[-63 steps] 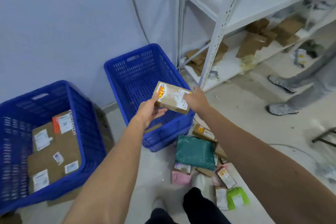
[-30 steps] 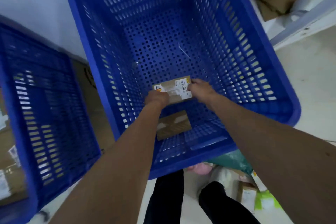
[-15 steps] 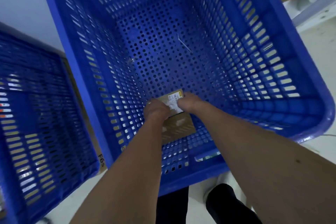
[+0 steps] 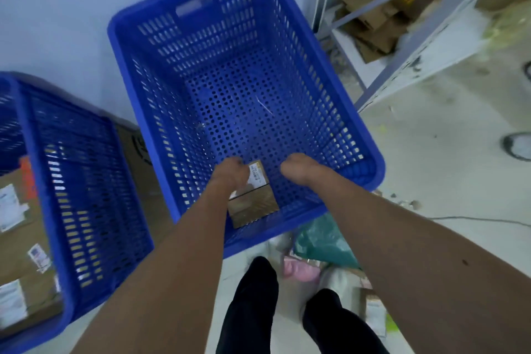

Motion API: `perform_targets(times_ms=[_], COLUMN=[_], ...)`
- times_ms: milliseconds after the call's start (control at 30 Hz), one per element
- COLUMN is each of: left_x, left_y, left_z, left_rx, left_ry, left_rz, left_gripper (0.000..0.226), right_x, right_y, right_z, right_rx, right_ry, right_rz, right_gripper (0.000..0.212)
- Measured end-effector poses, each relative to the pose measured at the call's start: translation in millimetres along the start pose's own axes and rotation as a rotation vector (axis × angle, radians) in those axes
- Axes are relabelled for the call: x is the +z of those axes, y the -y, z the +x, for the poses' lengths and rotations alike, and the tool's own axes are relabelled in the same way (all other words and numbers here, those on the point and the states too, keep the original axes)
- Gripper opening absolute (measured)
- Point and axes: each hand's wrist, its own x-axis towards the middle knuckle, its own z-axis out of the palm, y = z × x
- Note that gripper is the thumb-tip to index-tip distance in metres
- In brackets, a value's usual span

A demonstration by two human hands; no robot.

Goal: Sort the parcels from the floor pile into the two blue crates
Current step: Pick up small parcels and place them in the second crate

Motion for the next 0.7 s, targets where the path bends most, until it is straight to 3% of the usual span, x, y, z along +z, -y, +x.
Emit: perform_targets(times_ms=[200,333,500,700], left_x=[-22,-27,-27,-23], left_y=[-20,-29,-35,-23], left_z=[-102,-167,-240,-303], left_rx=[0.098,0.114,0.144,0.213], left_ry=[-0.179,-0.19,-0.178,-0.15], left_rz=[-0.212,-0.321,-0.382,-0.357], left_gripper=[0.034,0.032,0.022,0.019], right_x=[-31,-34,-28,0], right_y=[-15,-31,-50,-76], right_z=[-95,-146,-202,-271], right_rx=[-0.101,-0.141,-0.183,-0.139], right_ry=[-0.108,-0.159,-0.229,-0.338], right_rz=[0.02,0.023,0.051,0.225], right_gripper=[0.02,0.016,0.031,0.013])
